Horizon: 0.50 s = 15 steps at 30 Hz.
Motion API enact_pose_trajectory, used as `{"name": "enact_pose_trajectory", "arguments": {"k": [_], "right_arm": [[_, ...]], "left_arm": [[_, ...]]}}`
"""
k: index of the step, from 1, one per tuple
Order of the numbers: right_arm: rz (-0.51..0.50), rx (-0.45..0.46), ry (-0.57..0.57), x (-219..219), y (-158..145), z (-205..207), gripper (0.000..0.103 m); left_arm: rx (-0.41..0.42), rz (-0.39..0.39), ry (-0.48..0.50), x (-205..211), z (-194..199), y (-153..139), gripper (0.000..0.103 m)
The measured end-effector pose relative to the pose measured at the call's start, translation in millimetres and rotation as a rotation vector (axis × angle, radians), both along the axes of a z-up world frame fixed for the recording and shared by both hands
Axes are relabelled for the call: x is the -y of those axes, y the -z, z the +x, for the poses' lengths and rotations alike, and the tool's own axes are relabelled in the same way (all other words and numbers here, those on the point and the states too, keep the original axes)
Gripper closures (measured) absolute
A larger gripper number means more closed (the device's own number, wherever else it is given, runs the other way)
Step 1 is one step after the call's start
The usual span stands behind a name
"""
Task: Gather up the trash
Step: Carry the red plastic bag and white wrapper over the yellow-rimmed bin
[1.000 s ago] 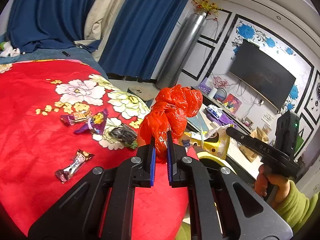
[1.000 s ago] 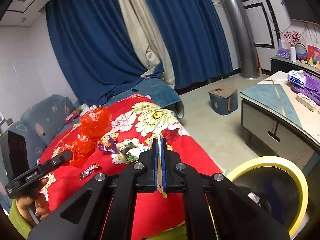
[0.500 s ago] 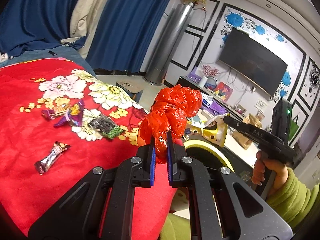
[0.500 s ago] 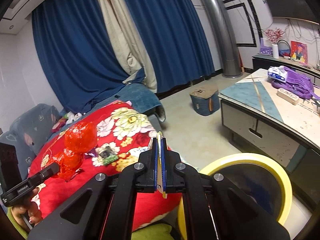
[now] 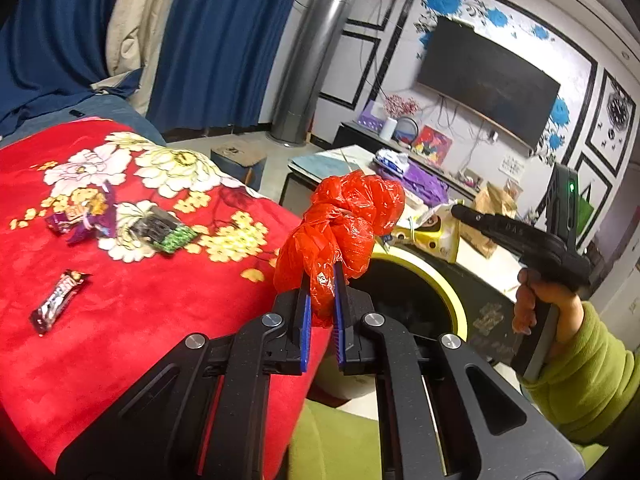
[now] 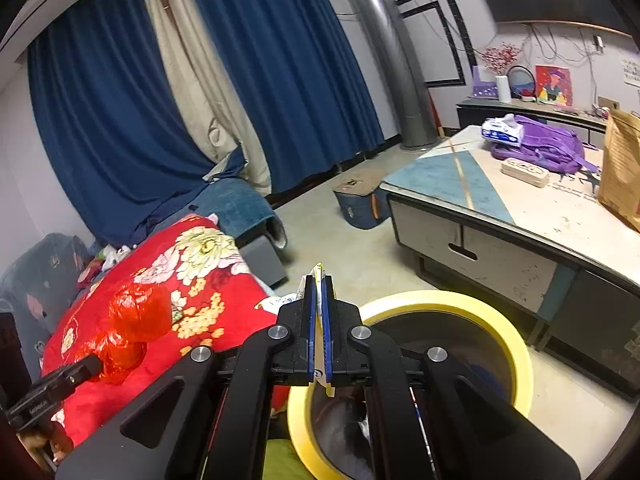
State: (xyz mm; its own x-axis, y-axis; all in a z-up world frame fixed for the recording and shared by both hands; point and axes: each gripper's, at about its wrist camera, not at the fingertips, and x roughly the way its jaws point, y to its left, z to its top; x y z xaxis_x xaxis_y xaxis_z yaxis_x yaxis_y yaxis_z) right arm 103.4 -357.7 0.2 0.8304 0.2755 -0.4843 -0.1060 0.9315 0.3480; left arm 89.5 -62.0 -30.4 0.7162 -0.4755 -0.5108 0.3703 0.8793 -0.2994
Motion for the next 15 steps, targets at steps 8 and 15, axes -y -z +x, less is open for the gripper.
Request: {"name": "enact_pose_trajectory", "arguments": {"k": [8, 15], "right_arm": [[0.012, -0.023, 0.055, 28, 12, -7, 0.100], [0.018, -0.056, 0.087, 40, 23, -7, 0.100]], "left_arm": [[-0.019, 0.071, 0.060, 33, -2, 9, 0.098], [-0.029, 0.166, 0.129, 71, -2, 22, 0.098]]}}
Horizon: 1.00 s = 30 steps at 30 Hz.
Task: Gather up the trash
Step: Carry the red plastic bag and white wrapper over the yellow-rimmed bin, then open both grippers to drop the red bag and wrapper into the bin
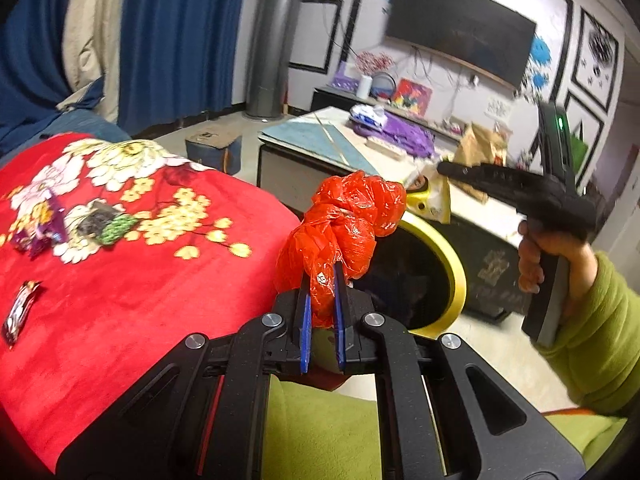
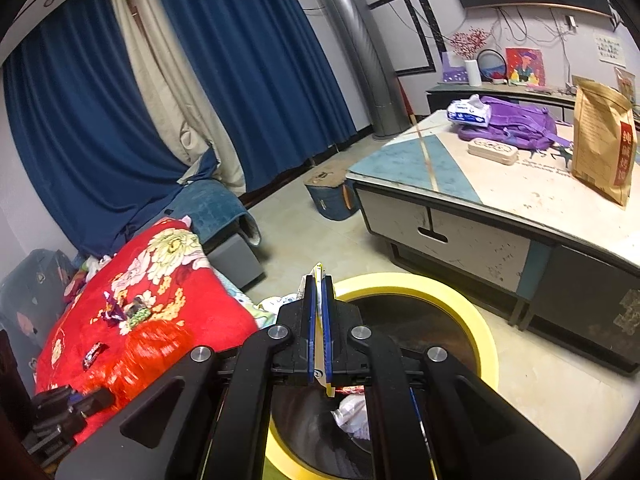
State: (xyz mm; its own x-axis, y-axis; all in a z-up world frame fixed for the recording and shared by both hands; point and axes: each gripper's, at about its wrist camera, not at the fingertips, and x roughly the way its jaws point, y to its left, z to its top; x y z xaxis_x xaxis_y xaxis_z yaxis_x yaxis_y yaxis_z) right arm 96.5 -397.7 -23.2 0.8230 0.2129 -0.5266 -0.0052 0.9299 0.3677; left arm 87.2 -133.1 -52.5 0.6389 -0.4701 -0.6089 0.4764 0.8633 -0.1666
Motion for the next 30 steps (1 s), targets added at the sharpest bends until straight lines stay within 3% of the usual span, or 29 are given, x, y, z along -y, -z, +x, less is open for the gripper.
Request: {"name": "enact_pose_trajectory", "arguments": {"k": [22, 27, 29, 30], "right_arm": [[0.062, -0.102, 0.076, 33, 37, 7, 0.099], [0.099, -0.121, 0.079, 39, 43, 8, 0.092], [0.110, -0.116, 0.091, 44, 43, 6, 0.076], [0.113, -0.112, 0.099, 45, 43, 6, 0.071]], "left_arm": [[-0.058, 0.163, 0.156, 69, 12, 36, 0.098], [-0.075, 0.190, 0.190, 86, 25, 40, 0.098], [-0.083, 0.187, 0.200, 92, 31, 40, 0.091], [-0.082, 0.187, 0.199, 93, 32, 40, 0.075]]}}
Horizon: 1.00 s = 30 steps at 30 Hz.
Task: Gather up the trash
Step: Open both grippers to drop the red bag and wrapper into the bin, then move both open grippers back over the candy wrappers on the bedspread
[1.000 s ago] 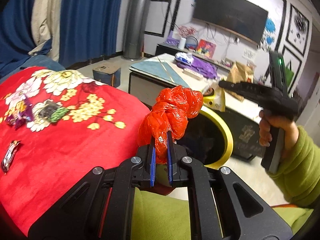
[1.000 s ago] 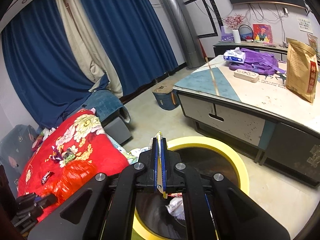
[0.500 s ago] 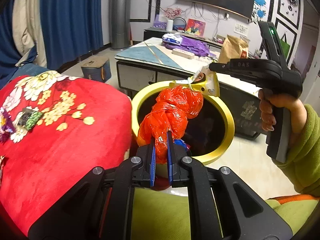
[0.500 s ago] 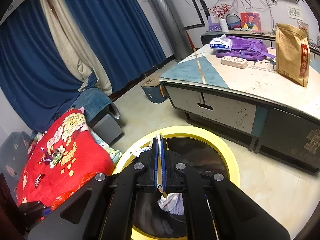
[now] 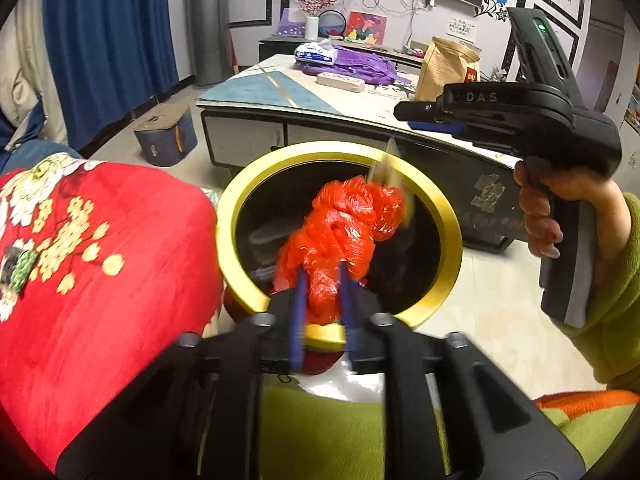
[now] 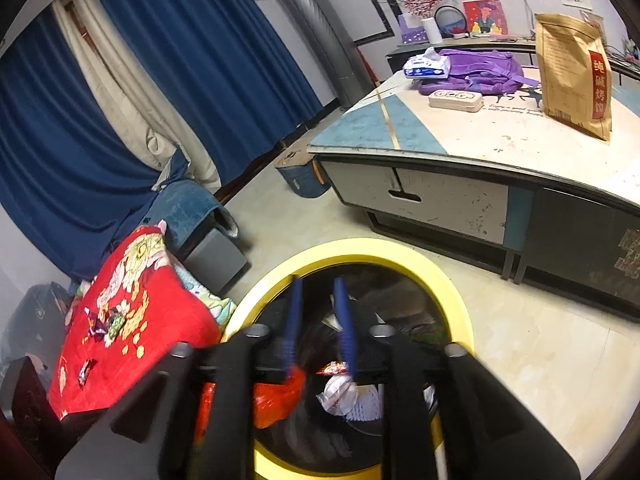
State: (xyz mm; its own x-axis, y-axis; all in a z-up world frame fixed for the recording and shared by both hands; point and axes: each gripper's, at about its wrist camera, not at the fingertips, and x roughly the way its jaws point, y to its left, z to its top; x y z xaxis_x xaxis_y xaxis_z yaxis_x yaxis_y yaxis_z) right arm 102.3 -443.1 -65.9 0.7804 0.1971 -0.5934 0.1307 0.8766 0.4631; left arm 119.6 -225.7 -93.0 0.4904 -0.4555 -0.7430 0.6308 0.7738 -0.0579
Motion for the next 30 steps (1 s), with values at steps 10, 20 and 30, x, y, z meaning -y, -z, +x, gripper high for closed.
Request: {"name": "enact_pose_trajectory", "arguments": {"k": [10, 20, 30], "right_arm": [[0.016, 0.009, 0.085, 13, 0, -4, 0.047], [-0.020, 0.029, 0.070, -1, -12, -5, 0.030], [-0.078, 0.067, -0.005, -34, -29, -5, 0.023]], "left_arm": [[0.000, -0.120, -0.121, -28, 12, -11, 0.011], [0.060, -0.156, -0.205, -53, 4, -27, 0.011], [0.132, -0.178, -0.323, -90, -1, -44, 0.011]]}}
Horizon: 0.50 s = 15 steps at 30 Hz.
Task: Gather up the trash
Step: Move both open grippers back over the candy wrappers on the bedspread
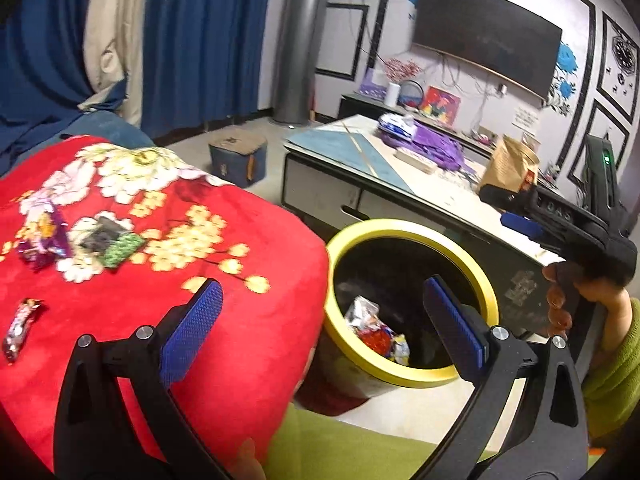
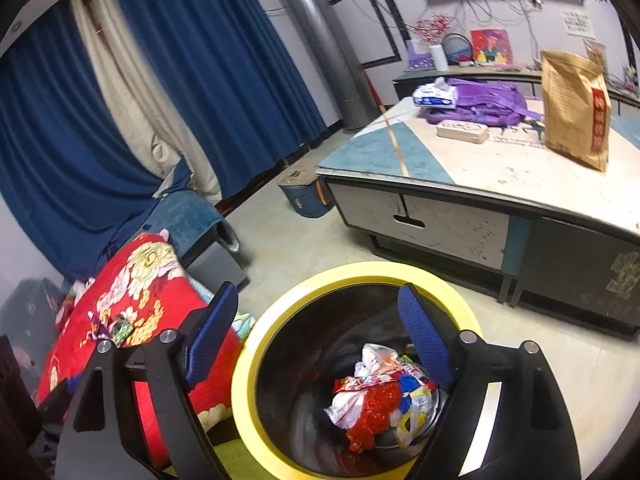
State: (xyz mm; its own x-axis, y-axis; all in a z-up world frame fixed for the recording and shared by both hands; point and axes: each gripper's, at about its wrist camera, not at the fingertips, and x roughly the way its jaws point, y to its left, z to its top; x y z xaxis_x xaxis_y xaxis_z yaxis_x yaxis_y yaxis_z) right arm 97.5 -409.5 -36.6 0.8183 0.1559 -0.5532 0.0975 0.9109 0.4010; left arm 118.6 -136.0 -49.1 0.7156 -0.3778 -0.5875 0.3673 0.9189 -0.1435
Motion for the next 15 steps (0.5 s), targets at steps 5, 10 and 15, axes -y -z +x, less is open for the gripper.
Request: {"name": "enact_pose_trajectory", "arguments": {"k": [5, 10, 15], "right_arm": [[-0.031, 0.018, -0.032, -16, -10, -2, 0.023], [-0.052, 0.024, -0.086, -36, -14, -3, 0.023], [-0.072, 0.023, -0.140, -58, -17, -3, 0.023]], "left_arm": [[0.033, -0.014, -0.044, -15, -6, -9, 0.011], [0.059, -0.033, -0.099, -32, -10, -16, 0.011], [0.081, -0.058, -0.163, -53, -12, -23, 0.011]]}}
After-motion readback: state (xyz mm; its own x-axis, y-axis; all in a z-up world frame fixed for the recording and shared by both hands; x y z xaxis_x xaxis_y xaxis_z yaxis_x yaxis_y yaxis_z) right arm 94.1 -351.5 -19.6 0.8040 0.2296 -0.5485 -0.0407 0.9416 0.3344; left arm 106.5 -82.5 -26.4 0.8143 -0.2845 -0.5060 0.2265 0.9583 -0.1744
